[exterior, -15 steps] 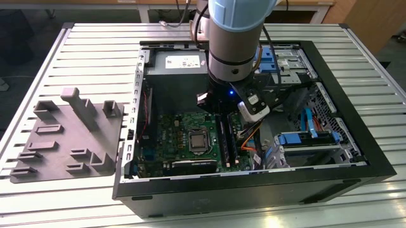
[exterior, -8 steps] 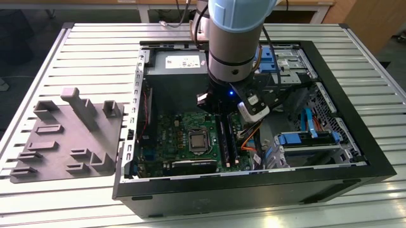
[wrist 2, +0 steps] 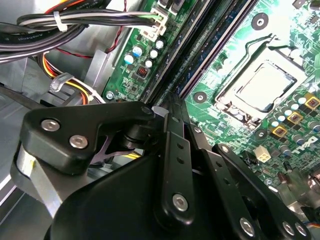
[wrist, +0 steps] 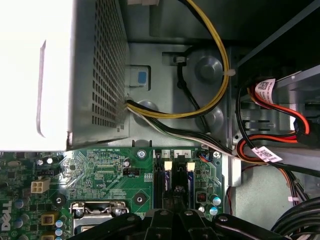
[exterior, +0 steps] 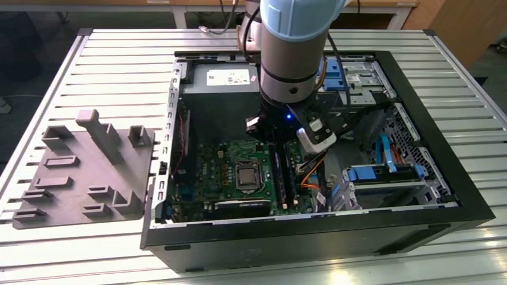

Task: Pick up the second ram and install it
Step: 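Press down the second ram until it locks into place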

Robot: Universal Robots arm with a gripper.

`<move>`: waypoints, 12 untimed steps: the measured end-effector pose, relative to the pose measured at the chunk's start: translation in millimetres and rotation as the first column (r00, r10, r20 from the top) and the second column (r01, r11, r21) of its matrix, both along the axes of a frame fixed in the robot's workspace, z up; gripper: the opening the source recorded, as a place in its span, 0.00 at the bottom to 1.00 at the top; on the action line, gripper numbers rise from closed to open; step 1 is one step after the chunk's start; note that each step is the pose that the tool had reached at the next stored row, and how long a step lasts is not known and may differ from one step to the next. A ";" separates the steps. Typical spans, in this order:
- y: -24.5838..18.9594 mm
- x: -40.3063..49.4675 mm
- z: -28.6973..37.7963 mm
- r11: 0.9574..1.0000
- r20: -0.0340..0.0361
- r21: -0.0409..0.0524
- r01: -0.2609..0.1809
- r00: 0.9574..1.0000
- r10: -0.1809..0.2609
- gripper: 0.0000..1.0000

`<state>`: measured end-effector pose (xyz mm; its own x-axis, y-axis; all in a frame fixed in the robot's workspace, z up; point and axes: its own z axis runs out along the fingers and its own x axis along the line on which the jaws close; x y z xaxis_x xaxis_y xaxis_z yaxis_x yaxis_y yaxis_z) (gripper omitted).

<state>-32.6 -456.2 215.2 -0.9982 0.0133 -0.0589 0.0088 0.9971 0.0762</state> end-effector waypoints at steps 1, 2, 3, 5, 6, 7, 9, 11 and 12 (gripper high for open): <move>0.0 0.0 -0.1 1.000 0.000 0.000 0.000 1.000 0.000 0.11; 0.0 0.0 -0.1 1.000 0.000 0.000 0.000 1.000 0.000 0.11; 0.0 0.0 -0.3 1.000 0.000 0.000 0.000 1.000 0.000 0.11; 0.0 0.0 -0.4 1.000 0.000 0.000 0.000 1.000 0.000 0.11; 0.0 0.0 -0.4 1.000 0.000 0.000 0.000 1.000 0.000 0.11; 0.0 0.0 -0.4 1.000 0.000 0.000 0.000 1.000 0.000 0.11; 0.0 0.0 -0.5 1.000 0.000 0.000 0.000 1.000 0.000 0.11; 0.1 0.0 0.5 1.000 0.001 0.001 0.000 1.000 0.000 0.11; 0.2 0.1 1.5 1.000 0.001 0.002 0.000 1.000 0.000 0.11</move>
